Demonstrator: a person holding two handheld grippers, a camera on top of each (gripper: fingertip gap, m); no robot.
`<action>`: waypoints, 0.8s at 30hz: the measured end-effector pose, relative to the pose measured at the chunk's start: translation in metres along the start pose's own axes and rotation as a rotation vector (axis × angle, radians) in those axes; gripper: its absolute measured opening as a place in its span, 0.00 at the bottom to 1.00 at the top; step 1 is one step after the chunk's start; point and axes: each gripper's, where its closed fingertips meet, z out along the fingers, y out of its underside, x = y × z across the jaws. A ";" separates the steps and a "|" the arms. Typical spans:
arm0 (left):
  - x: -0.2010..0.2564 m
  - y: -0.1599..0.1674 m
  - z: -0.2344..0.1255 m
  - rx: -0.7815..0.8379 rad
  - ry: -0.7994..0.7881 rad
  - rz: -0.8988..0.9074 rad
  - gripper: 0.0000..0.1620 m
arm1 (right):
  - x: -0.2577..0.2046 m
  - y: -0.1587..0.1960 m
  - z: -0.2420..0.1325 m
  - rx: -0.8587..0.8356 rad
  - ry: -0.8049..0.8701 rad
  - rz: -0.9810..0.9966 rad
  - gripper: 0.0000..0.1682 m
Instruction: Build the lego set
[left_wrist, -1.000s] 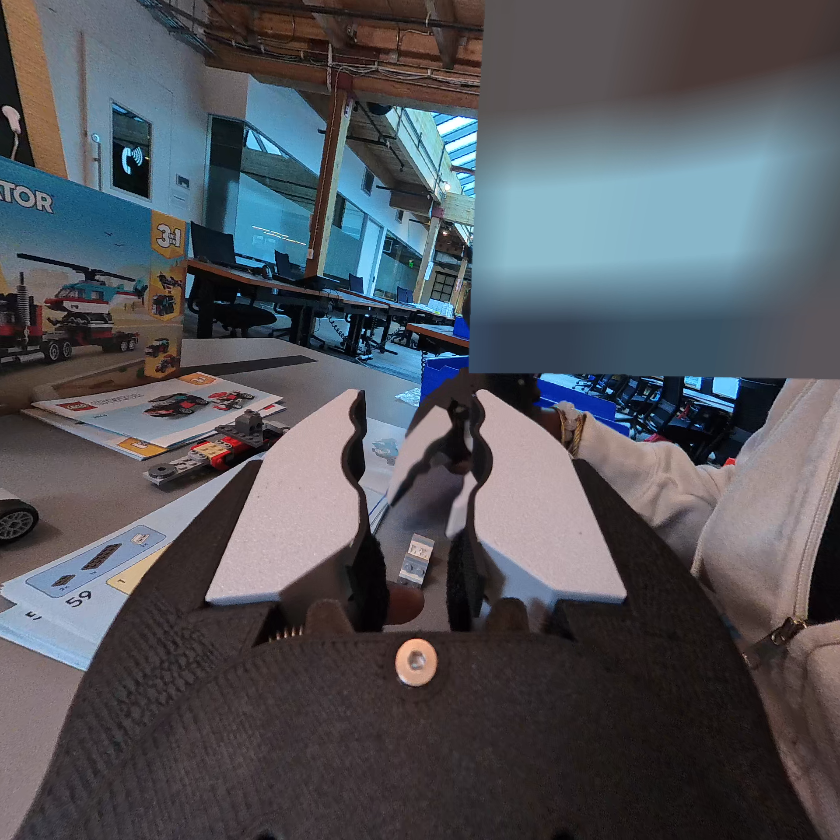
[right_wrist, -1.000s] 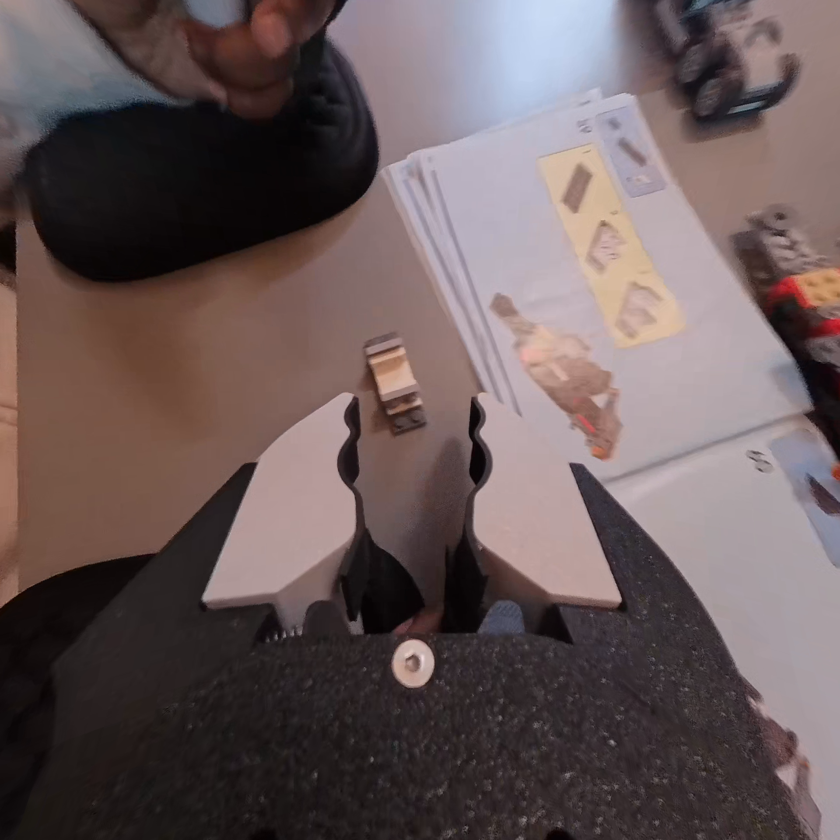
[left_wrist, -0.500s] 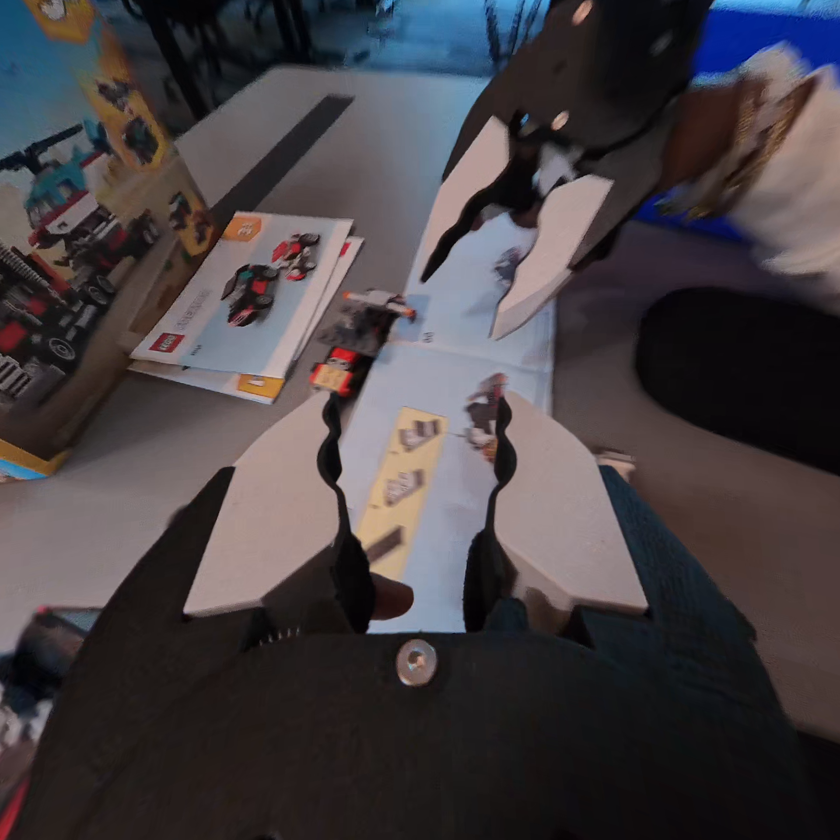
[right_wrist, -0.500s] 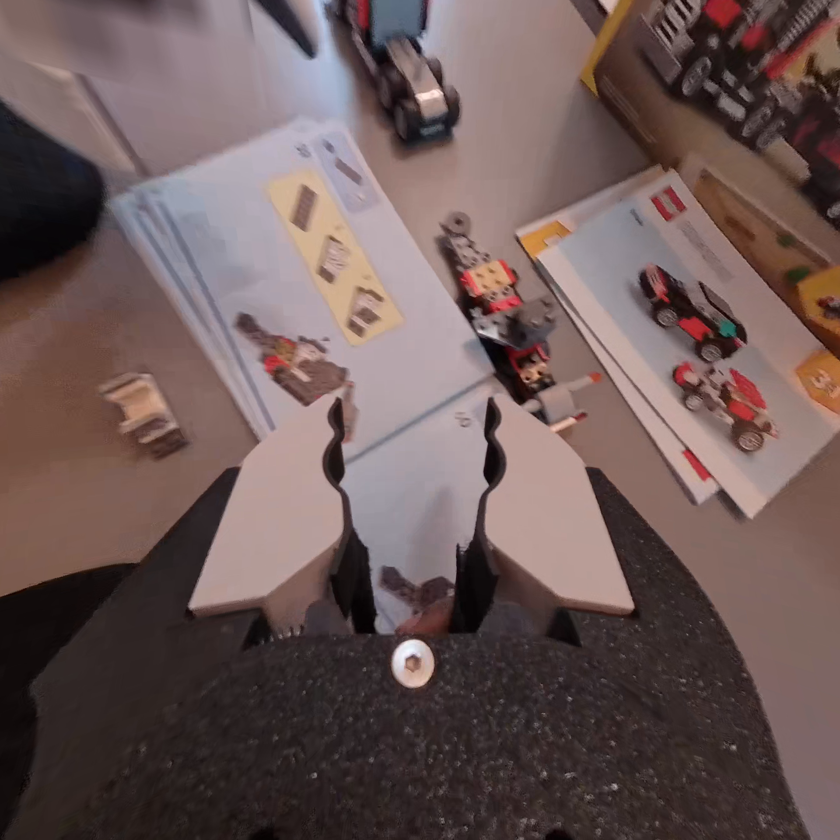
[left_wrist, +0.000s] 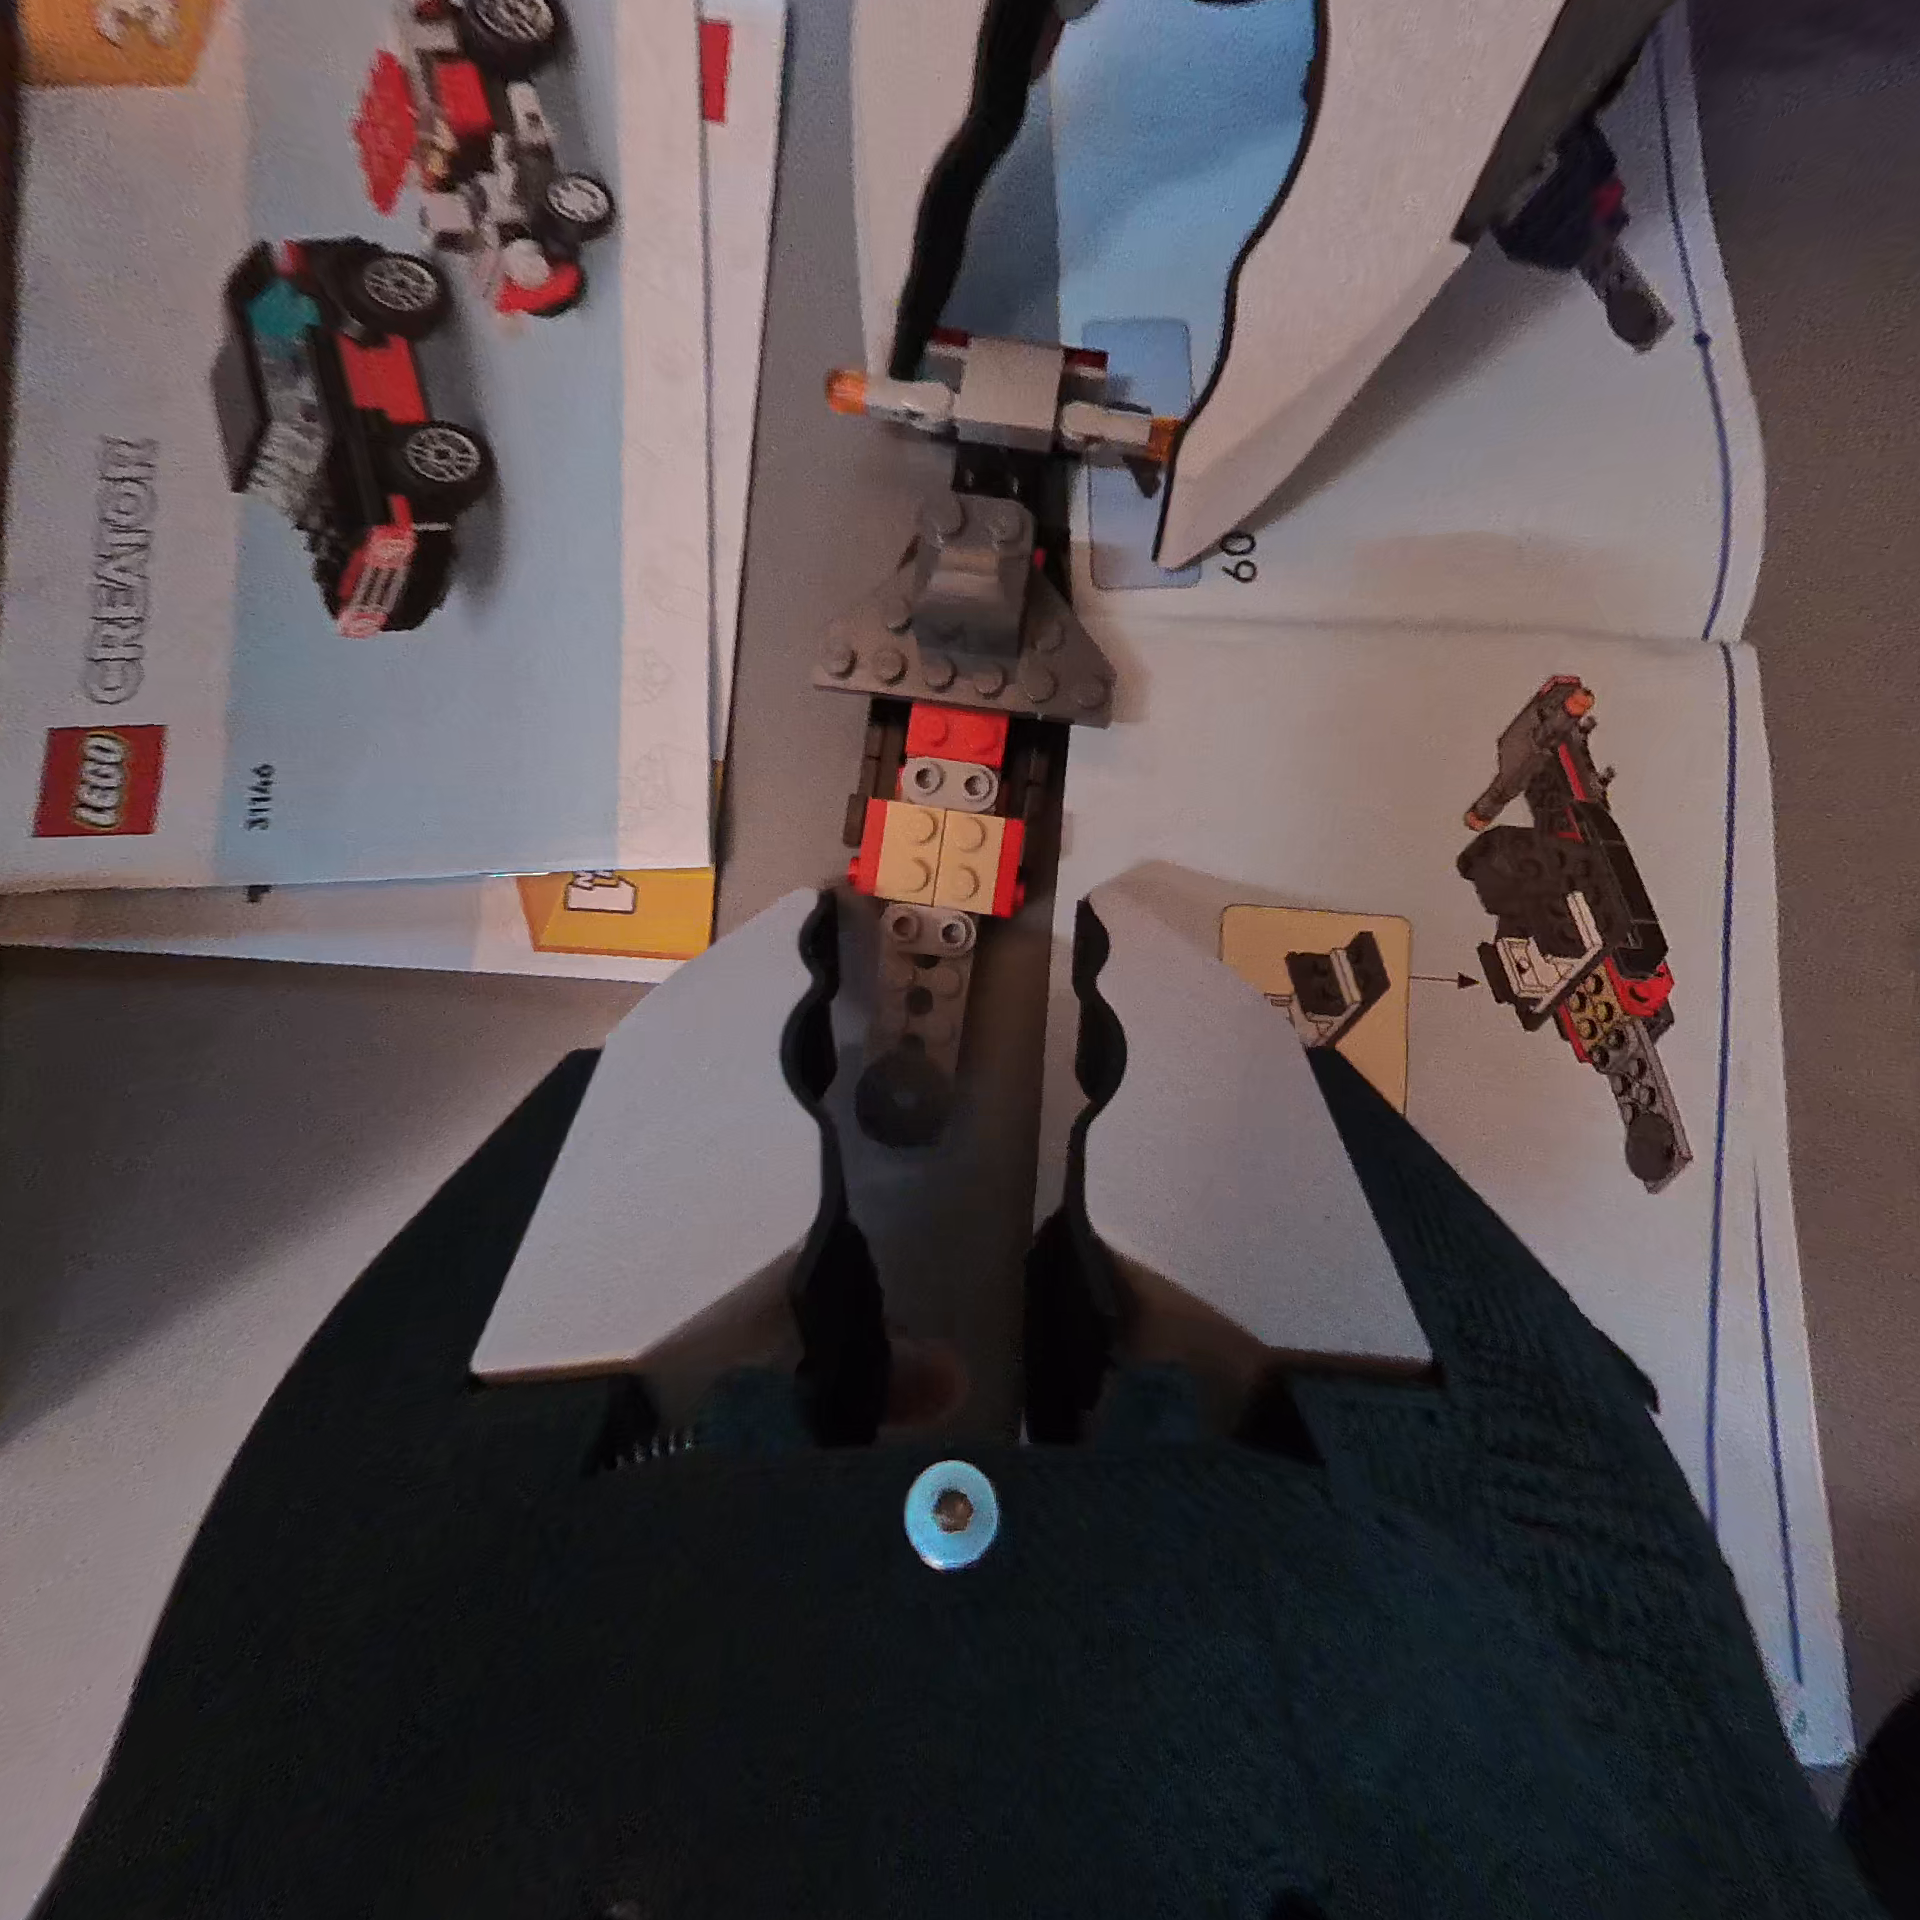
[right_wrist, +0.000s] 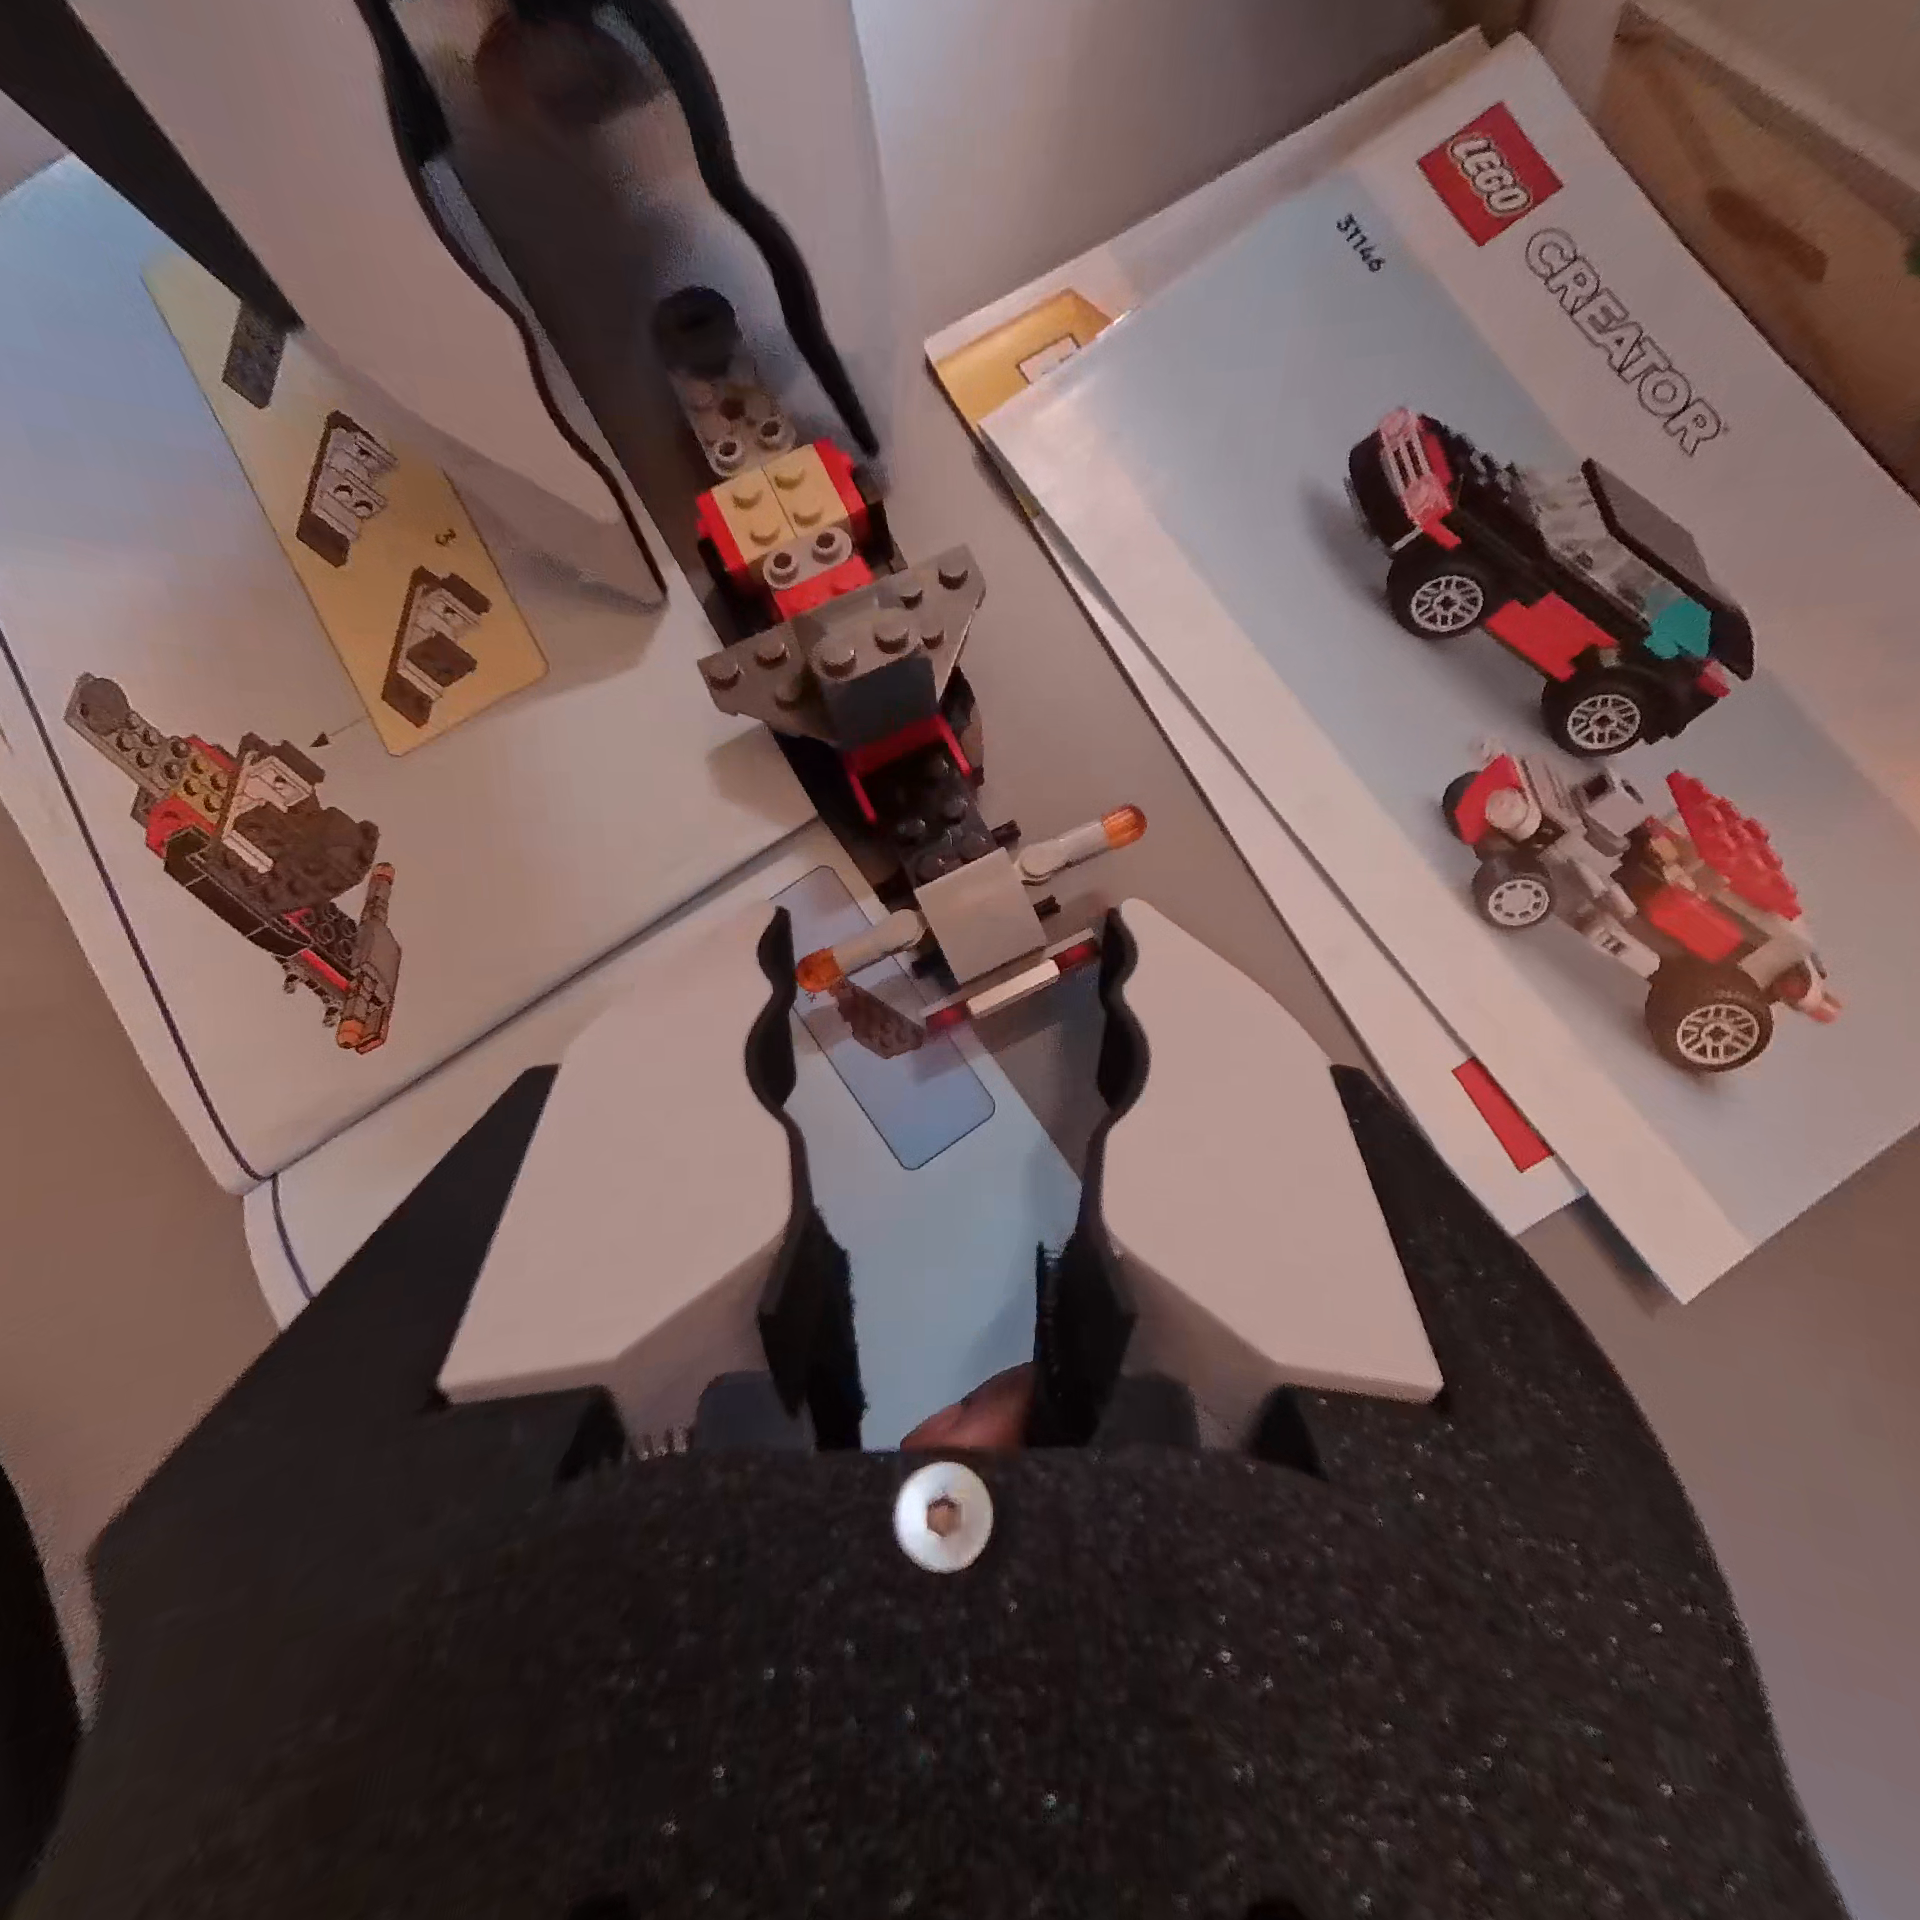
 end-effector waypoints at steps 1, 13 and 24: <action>0.001 -0.001 0.000 0.009 0.022 -0.010 0.24 | 0.000 -0.001 0.001 0.006 -0.004 -0.005 0.34; -0.005 -0.016 -0.015 0.076 0.009 -0.030 0.19 | 0.001 -0.018 -0.005 0.073 0.008 -0.068 0.26; -0.003 -0.002 -0.027 0.078 -0.071 -0.077 0.25 | -0.007 -0.003 -0.025 0.044 0.104 -0.011 0.35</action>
